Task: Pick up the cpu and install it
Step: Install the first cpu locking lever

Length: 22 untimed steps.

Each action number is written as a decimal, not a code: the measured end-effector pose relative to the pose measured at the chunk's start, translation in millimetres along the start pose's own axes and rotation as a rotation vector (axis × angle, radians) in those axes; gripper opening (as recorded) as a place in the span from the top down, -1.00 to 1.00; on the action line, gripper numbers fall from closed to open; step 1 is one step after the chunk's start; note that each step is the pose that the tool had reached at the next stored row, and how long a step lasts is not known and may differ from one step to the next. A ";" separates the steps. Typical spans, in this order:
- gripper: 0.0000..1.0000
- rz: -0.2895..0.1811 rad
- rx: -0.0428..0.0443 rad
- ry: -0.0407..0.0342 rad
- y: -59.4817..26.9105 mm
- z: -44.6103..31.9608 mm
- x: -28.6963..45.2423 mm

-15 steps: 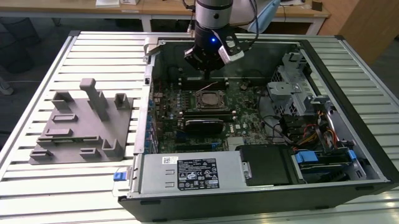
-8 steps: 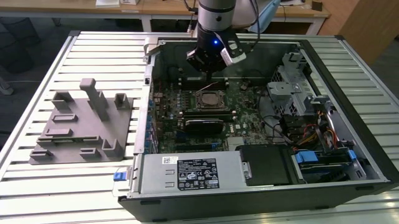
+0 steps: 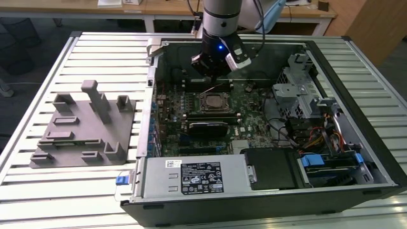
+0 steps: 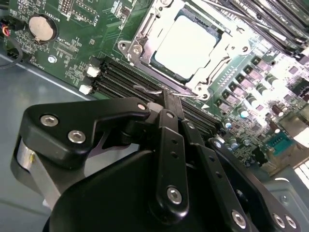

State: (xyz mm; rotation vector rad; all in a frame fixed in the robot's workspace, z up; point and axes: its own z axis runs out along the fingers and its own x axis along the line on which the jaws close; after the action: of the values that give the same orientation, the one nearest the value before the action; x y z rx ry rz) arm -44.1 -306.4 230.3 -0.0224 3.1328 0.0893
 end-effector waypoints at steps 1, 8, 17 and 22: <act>0.79 0.000 0.0003 0.0000 -0.1 1.1 -0.2; 0.79 -0.001 0.0017 0.0001 2.7 4.8 -4.2; 0.79 -0.001 0.0017 0.0002 4.7 10.9 -8.3; 0.79 -0.001 0.0018 0.0008 4.7 15.6 -12.1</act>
State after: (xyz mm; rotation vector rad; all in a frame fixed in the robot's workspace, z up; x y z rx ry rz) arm -32.0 -300.7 215.1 -0.0247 3.1336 0.0865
